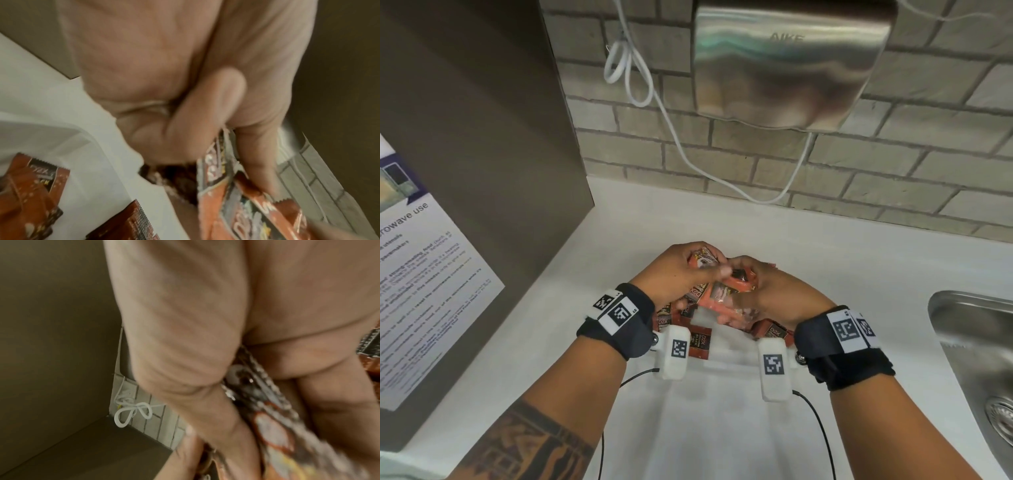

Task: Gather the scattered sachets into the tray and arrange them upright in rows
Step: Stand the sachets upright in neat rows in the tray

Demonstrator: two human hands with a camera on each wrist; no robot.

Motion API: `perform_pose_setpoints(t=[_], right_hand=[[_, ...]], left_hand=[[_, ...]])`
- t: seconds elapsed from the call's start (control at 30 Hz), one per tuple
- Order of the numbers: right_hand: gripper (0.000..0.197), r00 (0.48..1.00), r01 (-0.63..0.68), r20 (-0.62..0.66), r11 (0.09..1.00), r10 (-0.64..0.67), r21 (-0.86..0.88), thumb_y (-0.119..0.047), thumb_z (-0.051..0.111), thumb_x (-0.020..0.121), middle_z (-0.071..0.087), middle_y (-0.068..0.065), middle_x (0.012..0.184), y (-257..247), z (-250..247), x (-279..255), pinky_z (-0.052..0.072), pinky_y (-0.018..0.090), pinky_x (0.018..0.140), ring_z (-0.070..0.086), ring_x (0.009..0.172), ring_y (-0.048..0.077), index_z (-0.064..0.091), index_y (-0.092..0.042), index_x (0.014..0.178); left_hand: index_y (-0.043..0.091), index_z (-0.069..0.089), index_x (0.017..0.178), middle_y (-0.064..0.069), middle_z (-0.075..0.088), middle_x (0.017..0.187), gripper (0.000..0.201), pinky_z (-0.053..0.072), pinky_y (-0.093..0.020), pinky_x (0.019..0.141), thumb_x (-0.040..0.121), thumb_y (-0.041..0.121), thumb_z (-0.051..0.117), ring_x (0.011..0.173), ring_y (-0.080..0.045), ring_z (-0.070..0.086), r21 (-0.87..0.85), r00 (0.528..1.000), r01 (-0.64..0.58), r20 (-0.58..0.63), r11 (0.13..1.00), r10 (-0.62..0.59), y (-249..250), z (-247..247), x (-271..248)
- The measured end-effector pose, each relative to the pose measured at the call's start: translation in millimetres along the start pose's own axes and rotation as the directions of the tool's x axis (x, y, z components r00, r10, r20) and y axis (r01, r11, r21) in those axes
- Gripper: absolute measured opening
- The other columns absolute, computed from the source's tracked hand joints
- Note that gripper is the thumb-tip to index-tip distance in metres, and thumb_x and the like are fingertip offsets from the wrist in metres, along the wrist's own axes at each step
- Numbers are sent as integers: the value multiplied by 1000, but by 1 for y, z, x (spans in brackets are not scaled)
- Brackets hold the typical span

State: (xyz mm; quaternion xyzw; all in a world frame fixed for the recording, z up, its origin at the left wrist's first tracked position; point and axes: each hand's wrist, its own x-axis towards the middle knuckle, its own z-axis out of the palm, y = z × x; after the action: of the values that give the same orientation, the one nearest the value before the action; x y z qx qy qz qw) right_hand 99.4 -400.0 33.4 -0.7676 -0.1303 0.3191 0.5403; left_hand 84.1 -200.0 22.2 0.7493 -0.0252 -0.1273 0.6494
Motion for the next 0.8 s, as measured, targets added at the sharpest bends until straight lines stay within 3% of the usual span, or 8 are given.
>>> perform_pose_setpoints(t=[0.1, 0.23, 0.3, 0.4, 0.5, 0.63, 0.7, 0.8], right_hand=[[49, 997, 50, 52, 977, -62, 207, 6, 61, 90, 70, 25, 110, 5, -6, -5, 58, 45, 81, 71, 94, 34, 53, -15, 133], [44, 993, 101, -81, 958, -82, 268, 9, 47, 98, 69, 23, 115, 9, -11, -10, 57, 36, 84, 69, 92, 23, 60, -17, 131], [34, 986, 112, -154, 945, -66, 309, 4, 48, 100, 72, 18, 107, 9, -9, -9, 56, 37, 86, 68, 88, 20, 64, -17, 122], [15, 977, 116, -207, 924, -40, 366, -17, 50, 104, 68, 11, 92, 7, -4, -5, 57, 39, 83, 66, 80, 19, 63, -15, 113], [34, 975, 111, -222, 889, -11, 444, -43, 41, 105, 62, 11, 87, 7, 0, -2, 53, 40, 77, 60, 74, 20, 58, -14, 112], [12, 978, 136, -206, 855, -35, 500, -9, 44, 104, 69, 11, 91, 8, -1, -2, 48, 39, 73, 61, 78, 25, 51, -14, 113], [29, 980, 156, -185, 851, -71, 501, 14, 43, 97, 70, 14, 99, 10, -2, -3, 49, 38, 74, 67, 82, 26, 48, -13, 106], [29, 964, 222, -230, 872, -131, 435, 14, 54, 93, 66, 18, 100, 7, 0, -3, 52, 37, 71, 64, 84, 30, 45, -13, 94]], left_hand=[[18, 65, 117, -17, 71, 105, 25, 48, -24, 42, 95, 6, 63, 72, -28, 67, -183, 995, 95, 11, 978, -95, -4, -5, 1], [20, 59, 126, -21, 69, 118, 39, 58, -30, 56, 94, -3, 63, 94, -38, 71, -205, 989, 118, 108, 972, -97, -10, -11, -1], [20, 60, 125, -12, 71, 110, 40, 59, -30, 56, 91, 1, 70, 87, -30, 73, -181, 990, 98, 114, 979, -78, -10, -11, -1], [21, 64, 118, -4, 72, 102, 37, 52, -24, 42, 86, 8, 78, 79, -24, 70, -148, 996, 65, 72, 987, -54, -9, -9, 0], [17, 65, 116, -9, 73, 101, 38, 40, -19, 35, 82, 12, 82, 70, -23, 66, -122, 999, 35, 16, 992, -33, -9, -7, 1], [18, 68, 110, -5, 73, 94, 40, 30, -16, 38, 75, 17, 87, 61, -17, 62, -126, 998, 20, -50, 992, -26, -8, -12, 1], [23, 71, 105, -11, 73, 97, 43, 31, -17, 42, 68, 24, 92, 67, -22, 62, -126, 999, 14, -47, 992, -20, -9, -15, 1], [26, 73, 101, -15, 73, 98, 46, 36, -23, 52, 62, 32, 96, 76, -29, 62, -83, 1000, 13, -1, 996, -13, -8, -17, -1]])
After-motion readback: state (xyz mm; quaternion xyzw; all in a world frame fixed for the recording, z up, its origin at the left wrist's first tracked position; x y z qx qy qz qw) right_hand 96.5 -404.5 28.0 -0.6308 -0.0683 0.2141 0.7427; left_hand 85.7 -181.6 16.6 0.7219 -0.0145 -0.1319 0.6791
